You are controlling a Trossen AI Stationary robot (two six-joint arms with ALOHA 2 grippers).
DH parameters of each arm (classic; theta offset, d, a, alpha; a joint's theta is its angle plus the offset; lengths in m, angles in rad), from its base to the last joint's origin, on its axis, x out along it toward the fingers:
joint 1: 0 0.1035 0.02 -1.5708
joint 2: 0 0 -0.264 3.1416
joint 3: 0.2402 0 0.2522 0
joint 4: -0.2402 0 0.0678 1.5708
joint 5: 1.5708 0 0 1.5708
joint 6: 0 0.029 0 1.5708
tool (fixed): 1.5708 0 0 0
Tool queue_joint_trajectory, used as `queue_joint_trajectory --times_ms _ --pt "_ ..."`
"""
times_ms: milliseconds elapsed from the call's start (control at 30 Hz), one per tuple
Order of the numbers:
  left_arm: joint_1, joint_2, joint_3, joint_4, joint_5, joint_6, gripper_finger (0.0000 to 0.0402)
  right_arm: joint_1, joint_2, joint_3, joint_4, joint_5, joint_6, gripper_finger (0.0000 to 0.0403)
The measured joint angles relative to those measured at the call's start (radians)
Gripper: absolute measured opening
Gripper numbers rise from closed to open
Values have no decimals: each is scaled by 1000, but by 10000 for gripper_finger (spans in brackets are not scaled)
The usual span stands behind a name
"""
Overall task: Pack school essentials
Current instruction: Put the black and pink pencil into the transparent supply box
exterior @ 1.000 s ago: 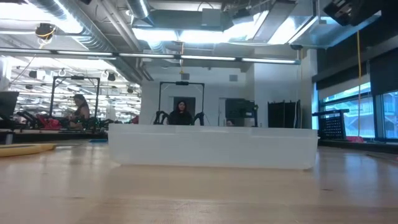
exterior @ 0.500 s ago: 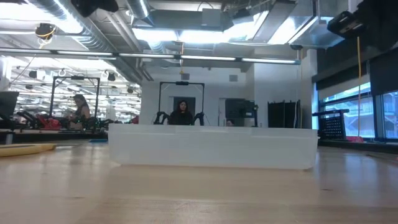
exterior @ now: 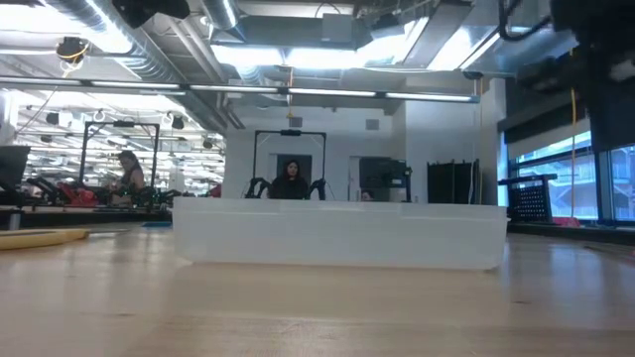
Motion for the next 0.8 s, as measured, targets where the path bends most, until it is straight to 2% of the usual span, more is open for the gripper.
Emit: queue_joint_trajectory --times_ms 367,800 --pt "0 0 0 0 -1 1 14 29 67 -140 149 1 -122 160" --pt "0 0 0 0 -1 1 14 29 233 -144 161 28 -123 160"
